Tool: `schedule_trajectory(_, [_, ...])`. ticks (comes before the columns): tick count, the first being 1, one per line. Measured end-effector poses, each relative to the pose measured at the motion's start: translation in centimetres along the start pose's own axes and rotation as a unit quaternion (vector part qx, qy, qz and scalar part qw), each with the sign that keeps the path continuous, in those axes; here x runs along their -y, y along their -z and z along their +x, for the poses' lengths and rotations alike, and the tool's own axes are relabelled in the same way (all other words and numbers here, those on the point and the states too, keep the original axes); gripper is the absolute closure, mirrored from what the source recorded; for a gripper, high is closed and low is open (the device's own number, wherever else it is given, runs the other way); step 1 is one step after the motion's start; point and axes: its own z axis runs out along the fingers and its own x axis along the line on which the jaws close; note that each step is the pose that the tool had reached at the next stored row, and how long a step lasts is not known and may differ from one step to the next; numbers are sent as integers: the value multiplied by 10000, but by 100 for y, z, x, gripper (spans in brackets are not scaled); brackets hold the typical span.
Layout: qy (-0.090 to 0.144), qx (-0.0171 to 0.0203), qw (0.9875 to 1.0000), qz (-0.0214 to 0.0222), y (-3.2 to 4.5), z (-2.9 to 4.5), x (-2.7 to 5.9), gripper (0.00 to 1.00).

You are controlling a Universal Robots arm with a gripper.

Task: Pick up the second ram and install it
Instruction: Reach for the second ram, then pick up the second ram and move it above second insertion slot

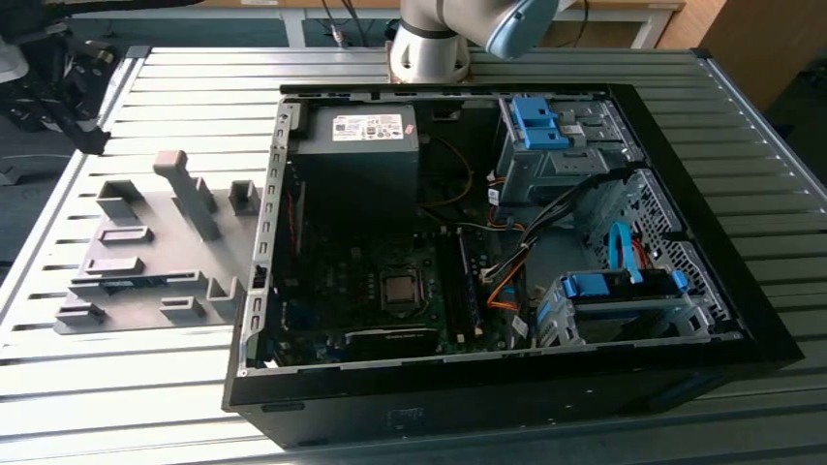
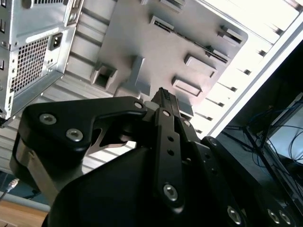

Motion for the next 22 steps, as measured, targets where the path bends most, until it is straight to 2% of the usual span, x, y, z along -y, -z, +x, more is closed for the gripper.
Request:
schedule_trajectory(7, [4,-1,10000,0,-3,143,104,89])
schedule_trajectory(22, [17,-1,10000,0,-3,153,106,89])
